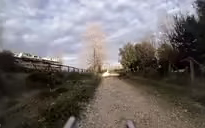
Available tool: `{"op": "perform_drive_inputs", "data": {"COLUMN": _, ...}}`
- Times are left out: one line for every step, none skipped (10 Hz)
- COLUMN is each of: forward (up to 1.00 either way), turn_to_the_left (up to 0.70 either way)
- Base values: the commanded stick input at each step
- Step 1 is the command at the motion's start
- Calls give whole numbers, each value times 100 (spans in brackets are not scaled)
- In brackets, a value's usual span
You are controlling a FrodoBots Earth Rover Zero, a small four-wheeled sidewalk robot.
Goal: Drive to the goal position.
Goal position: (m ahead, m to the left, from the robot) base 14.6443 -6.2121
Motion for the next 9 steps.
{"op": "perform_drive_inputs", "data": {"forward": 70, "turn_to_the_left": 0}}
{"op": "perform_drive_inputs", "data": {"forward": 70, "turn_to_the_left": 0}}
{"op": "perform_drive_inputs", "data": {"forward": 70, "turn_to_the_left": 0}}
{"op": "perform_drive_inputs", "data": {"forward": 70, "turn_to_the_left": 0}}
{"op": "perform_drive_inputs", "data": {"forward": 70, "turn_to_the_left": 0}}
{"op": "perform_drive_inputs", "data": {"forward": 70, "turn_to_the_left": 0}}
{"op": "perform_drive_inputs", "data": {"forward": 70, "turn_to_the_left": 0}}
{"op": "perform_drive_inputs", "data": {"forward": 70, "turn_to_the_left": 0}}
{"op": "perform_drive_inputs", "data": {"forward": 70, "turn_to_the_left": 0}}
